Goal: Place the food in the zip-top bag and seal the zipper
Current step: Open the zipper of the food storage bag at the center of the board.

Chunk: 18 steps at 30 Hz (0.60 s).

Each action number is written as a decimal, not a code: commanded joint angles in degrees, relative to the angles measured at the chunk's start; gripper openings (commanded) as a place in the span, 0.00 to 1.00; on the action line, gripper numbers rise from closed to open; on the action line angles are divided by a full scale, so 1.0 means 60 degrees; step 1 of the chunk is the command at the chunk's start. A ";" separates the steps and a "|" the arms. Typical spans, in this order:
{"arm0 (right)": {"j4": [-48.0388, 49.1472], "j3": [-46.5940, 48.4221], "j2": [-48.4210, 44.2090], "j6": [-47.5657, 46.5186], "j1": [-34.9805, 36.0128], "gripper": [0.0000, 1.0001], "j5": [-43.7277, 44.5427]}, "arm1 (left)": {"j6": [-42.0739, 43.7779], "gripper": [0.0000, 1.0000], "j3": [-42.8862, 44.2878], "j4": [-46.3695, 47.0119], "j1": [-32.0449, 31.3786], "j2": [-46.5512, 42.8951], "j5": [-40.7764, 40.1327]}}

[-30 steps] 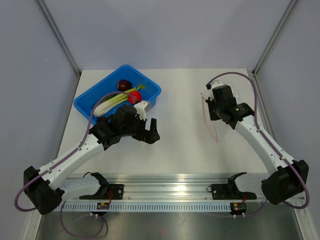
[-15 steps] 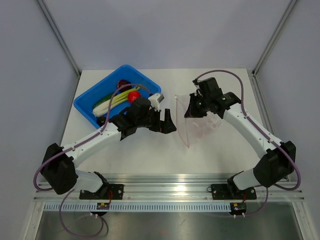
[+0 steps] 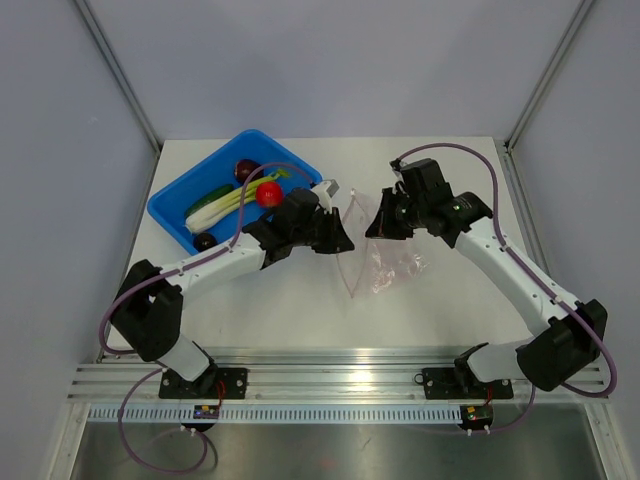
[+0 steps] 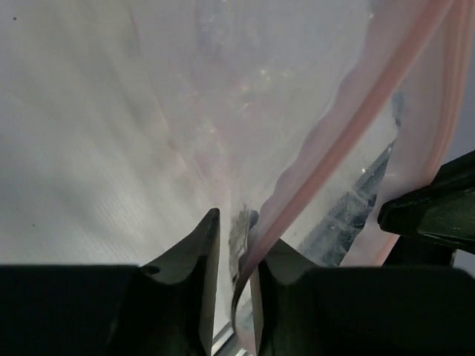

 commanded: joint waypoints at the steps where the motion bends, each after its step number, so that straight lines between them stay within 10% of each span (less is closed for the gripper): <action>1: -0.0046 0.0021 -0.0361 0.0251 0.0064 0.00 0.0625 | -0.0046 0.08 0.0152 0.0589 -0.0043 -0.0307 0.0107; 6: -0.0749 0.0269 -0.0200 0.0252 0.0108 0.01 0.1636 | -0.0031 0.00 0.0416 -0.0085 -0.0043 -0.0454 0.0268; 11: -0.1730 0.1075 0.0151 0.0471 0.0663 0.51 0.3055 | -0.0528 0.00 0.0723 -0.0626 -0.0043 -0.0572 0.0122; 18: -0.1820 0.1617 0.0269 0.0588 0.1587 0.61 0.3688 | -0.0895 0.00 0.1221 -0.1096 -0.0043 -0.0761 0.0123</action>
